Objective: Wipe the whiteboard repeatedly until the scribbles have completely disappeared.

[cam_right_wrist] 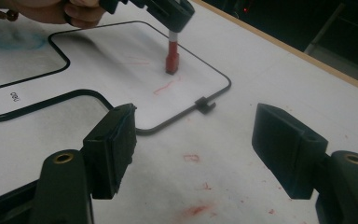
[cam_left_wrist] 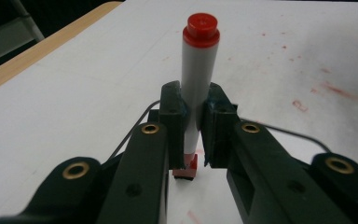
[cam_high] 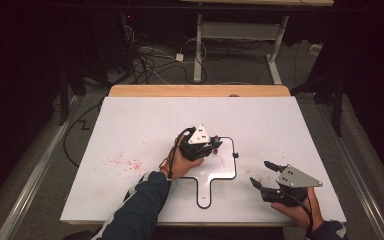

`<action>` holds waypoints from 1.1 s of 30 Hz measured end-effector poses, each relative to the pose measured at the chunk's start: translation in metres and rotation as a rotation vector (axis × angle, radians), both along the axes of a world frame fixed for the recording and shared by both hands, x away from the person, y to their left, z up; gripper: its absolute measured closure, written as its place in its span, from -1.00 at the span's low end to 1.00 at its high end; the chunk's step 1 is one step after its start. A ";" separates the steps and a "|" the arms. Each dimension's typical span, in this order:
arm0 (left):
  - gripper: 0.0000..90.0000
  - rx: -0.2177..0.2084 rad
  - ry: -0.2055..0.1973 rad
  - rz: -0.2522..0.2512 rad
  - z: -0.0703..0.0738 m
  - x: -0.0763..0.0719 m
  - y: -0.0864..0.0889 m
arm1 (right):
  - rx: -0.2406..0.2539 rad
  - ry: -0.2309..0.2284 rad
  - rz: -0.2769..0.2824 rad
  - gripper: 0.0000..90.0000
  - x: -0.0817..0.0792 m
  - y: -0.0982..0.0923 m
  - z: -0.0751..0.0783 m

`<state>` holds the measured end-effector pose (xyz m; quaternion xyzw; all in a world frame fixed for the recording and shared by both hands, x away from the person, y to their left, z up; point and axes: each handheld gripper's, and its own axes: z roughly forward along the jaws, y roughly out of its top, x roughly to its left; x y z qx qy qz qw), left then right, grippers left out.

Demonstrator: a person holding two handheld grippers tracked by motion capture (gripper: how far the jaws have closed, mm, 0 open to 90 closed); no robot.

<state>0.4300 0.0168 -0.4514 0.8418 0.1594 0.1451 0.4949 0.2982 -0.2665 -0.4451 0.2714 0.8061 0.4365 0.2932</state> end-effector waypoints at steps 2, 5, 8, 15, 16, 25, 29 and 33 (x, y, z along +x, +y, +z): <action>0.75 -0.001 -0.004 -0.008 0.000 0.000 -0.008 | 0.002 0.000 -0.002 -0.30 0.000 -0.001 0.000; 0.75 -0.002 -0.005 -0.029 0.000 0.000 -0.015 | 0.005 -0.001 -0.004 -0.30 0.000 -0.003 0.001; 0.75 0.012 -0.001 -0.050 0.002 -0.003 -0.017 | 0.002 0.002 -0.005 -0.30 0.000 -0.003 0.000; 0.75 0.094 -0.026 -0.055 0.008 -0.012 -0.004 | 0.004 -0.003 -0.008 -0.30 -0.001 -0.003 0.001; 0.75 0.091 -0.023 -0.031 0.008 -0.008 0.000 | 0.003 -0.003 -0.009 -0.30 -0.001 -0.003 0.001; 0.75 0.044 0.013 -0.083 0.005 -0.018 -0.004 | -0.004 0.004 -0.006 -0.30 -0.001 -0.002 0.001; 0.75 0.030 0.020 -0.057 0.004 -0.011 -0.004 | -0.003 0.000 -0.004 -0.30 -0.001 -0.002 0.001; 0.75 0.010 0.061 -0.091 0.004 -0.014 -0.003 | -0.005 0.000 -0.004 -0.30 -0.001 -0.001 0.001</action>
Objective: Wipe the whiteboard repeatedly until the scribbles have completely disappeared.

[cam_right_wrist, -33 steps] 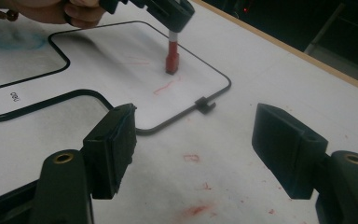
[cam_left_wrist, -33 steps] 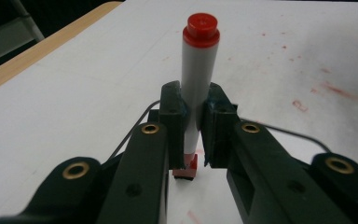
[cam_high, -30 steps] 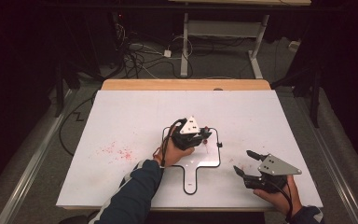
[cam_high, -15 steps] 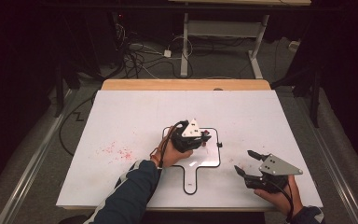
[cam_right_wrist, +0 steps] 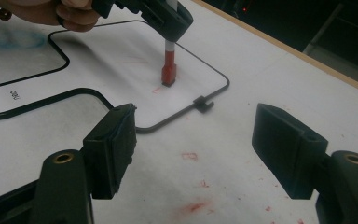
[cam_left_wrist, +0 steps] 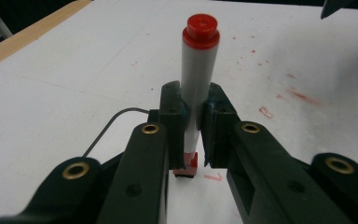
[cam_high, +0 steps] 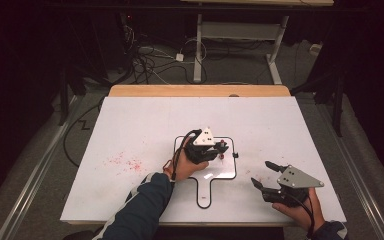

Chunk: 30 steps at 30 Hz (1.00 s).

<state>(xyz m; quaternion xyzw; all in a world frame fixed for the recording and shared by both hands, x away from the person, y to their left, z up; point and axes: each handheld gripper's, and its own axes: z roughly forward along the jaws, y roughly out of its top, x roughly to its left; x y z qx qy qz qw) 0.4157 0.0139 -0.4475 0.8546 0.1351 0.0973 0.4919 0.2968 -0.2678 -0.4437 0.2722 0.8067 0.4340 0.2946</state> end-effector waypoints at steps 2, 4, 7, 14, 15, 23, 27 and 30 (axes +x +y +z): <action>0.75 0.020 -0.010 -0.033 0.001 -0.011 -0.001 | 0.001 0.000 0.002 -0.30 0.000 -0.001 0.000; 0.75 0.032 -0.017 -0.040 0.002 -0.017 0.001 | 0.000 0.002 -0.004 -0.30 0.000 -0.002 0.000; 0.75 0.037 -0.028 0.012 0.002 -0.012 0.006 | 0.006 -0.003 -0.007 -0.30 0.000 -0.002 0.001; 0.75 -0.009 0.001 0.052 -0.002 0.000 0.002 | -0.008 0.002 0.005 -0.30 0.001 0.002 -0.001; 0.75 -0.002 0.000 0.032 -0.001 -0.002 0.000 | -0.008 0.003 0.005 -0.30 0.001 0.002 -0.001; 0.75 0.058 -0.048 0.070 0.002 0.000 0.007 | 0.001 -0.002 -0.001 -0.30 0.001 0.000 0.000; 0.75 0.007 -0.017 0.156 -0.001 0.020 0.011 | -0.009 0.001 0.009 -0.30 0.001 0.003 -0.001; 0.75 -0.008 0.006 0.134 -0.002 0.021 0.007 | -0.009 0.004 0.009 -0.30 0.002 0.002 -0.002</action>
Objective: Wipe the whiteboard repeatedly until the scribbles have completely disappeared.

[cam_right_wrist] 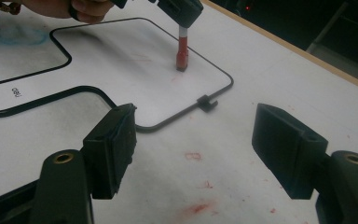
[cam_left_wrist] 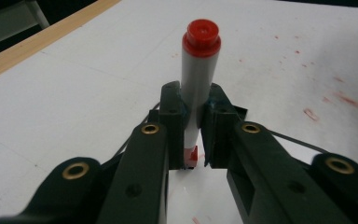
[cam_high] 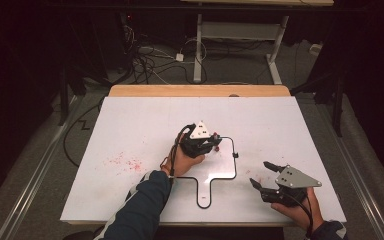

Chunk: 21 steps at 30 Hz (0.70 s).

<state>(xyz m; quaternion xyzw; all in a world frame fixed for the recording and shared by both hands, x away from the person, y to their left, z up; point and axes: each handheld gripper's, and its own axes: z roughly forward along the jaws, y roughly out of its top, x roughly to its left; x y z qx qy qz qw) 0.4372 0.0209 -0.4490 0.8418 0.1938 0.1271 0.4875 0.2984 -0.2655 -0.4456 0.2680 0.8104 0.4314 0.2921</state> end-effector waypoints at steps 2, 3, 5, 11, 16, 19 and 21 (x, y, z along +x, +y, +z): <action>0.75 0.013 -0.003 -0.049 0.001 -0.006 -0.006 | 0.004 0.000 -0.002 -0.30 0.000 -0.001 0.000; 0.75 0.026 -0.017 -0.052 0.002 -0.009 -0.009 | 0.006 0.000 -0.007 -0.30 0.000 -0.002 0.001; 0.75 0.055 -0.034 -0.048 0.004 -0.012 -0.014 | 0.011 0.000 -0.009 -0.30 0.001 -0.003 0.001; 0.75 0.051 0.000 -0.017 0.005 -0.004 -0.003 | 0.006 -0.002 -0.005 -0.30 -0.001 -0.002 0.001; 0.75 0.068 0.029 -0.111 0.008 -0.013 -0.007 | 0.007 0.001 -0.009 -0.30 0.000 -0.002 0.001; 0.75 0.086 0.016 -0.119 0.009 -0.015 -0.008 | 0.005 -0.001 -0.005 -0.30 0.000 -0.001 0.001; 0.75 0.100 0.001 -0.083 0.009 -0.012 -0.004 | 0.006 -0.001 -0.004 -0.30 0.000 -0.001 0.001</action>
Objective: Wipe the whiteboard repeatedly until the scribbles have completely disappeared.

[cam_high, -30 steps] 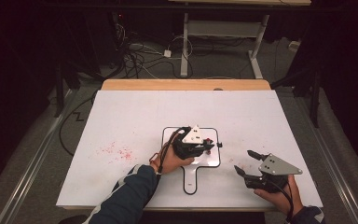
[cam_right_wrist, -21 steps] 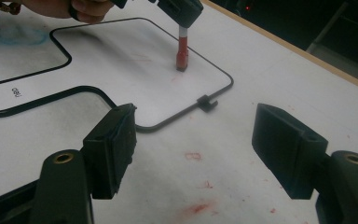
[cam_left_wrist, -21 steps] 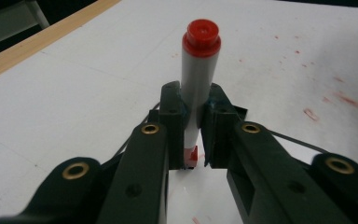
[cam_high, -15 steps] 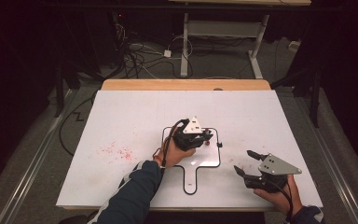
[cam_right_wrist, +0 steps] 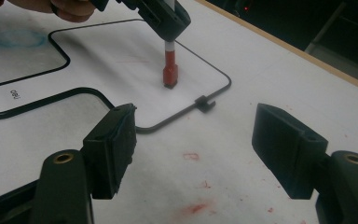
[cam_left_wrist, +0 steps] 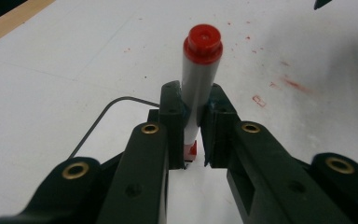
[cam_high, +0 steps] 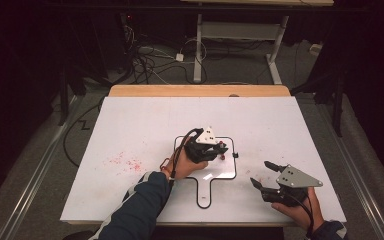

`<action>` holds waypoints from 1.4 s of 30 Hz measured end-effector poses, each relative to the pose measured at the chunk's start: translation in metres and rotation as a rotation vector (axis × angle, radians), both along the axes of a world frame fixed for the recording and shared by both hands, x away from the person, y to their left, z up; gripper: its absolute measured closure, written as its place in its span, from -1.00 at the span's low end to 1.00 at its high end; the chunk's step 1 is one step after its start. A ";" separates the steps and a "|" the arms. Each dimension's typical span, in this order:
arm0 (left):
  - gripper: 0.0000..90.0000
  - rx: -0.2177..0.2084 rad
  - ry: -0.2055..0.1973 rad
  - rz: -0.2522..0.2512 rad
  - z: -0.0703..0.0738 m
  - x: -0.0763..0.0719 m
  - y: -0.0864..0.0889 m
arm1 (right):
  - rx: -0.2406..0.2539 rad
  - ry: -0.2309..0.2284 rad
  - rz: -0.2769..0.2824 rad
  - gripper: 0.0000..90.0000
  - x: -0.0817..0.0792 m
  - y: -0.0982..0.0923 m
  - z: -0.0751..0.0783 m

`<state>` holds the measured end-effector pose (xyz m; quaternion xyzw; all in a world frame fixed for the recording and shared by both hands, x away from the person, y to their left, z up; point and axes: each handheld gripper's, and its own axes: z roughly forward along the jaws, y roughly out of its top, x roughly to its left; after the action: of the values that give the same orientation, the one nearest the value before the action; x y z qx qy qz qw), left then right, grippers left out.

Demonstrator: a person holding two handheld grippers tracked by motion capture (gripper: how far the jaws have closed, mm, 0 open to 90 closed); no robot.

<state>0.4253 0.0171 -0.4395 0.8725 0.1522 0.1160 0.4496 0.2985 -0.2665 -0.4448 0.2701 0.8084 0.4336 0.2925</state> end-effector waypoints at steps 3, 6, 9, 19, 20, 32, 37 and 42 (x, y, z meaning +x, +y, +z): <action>0.75 -0.011 -0.004 0.079 -0.001 0.010 0.009 | -0.001 0.005 -0.003 -0.30 0.000 0.000 -0.001; 0.75 -0.013 0.004 0.101 -0.001 0.013 0.014 | 0.002 0.004 -0.003 -0.30 0.000 -0.001 0.000; 0.75 -0.022 0.021 0.092 -0.002 0.012 0.013 | 0.004 0.003 -0.004 -0.30 0.000 -0.001 0.000; 0.75 0.039 0.010 0.158 0.003 0.007 0.021 | 0.000 -0.001 -0.004 -0.30 -0.001 -0.001 0.000; 0.75 0.033 0.023 0.148 0.003 0.006 0.024 | 0.002 -0.002 -0.005 -0.30 -0.001 -0.001 0.001; 0.75 0.053 0.051 0.096 0.007 -0.002 0.033 | -0.006 0.003 -0.002 -0.30 0.000 0.000 -0.001; 0.75 0.095 0.053 0.047 0.011 -0.012 0.034 | 0.001 0.002 -0.010 -0.30 0.000 -0.001 0.000; 0.75 0.049 0.077 0.111 0.008 -0.004 0.041 | -0.008 -0.001 -0.002 -0.30 0.000 0.002 0.000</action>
<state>0.4216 0.0579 -0.4320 0.8772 0.2145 0.1108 0.4150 0.2981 -0.2649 -0.4447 0.2694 0.8096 0.4304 0.2945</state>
